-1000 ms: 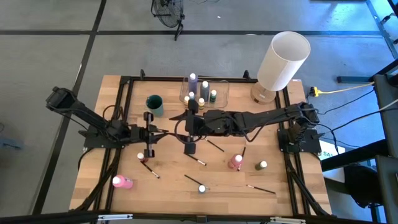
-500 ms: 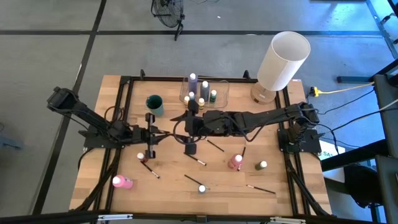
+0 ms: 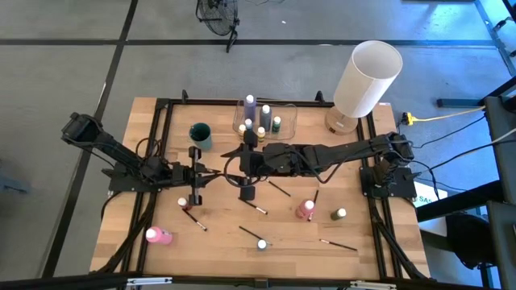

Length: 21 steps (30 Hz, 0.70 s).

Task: Pick & Place Paint Supplies
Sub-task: Put the silver paint brush into the green cup

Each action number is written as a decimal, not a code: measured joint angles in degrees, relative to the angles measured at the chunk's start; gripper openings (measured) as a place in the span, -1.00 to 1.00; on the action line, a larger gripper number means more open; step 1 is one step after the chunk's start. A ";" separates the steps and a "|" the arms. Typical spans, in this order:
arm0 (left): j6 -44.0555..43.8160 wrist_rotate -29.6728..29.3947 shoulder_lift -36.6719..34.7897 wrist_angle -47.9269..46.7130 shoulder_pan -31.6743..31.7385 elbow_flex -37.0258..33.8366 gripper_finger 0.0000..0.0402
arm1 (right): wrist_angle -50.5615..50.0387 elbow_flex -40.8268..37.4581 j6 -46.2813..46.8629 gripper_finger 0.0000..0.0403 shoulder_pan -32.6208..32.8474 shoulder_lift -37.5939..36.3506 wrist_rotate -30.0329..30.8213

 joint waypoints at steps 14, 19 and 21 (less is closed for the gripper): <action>0.12 0.04 -0.02 -0.02 0.00 0.00 -0.94 | 0.43 0.01 0.17 0.22 -0.06 0.39 -0.01; 0.10 0.09 -0.02 -0.04 0.28 0.00 -0.94 | 4.47 0.02 -0.24 0.22 -0.28 2.52 -4.32; 0.07 0.09 -0.02 -0.04 0.28 0.00 -0.94 | 5.46 0.02 -0.76 0.22 -0.28 3.02 -4.39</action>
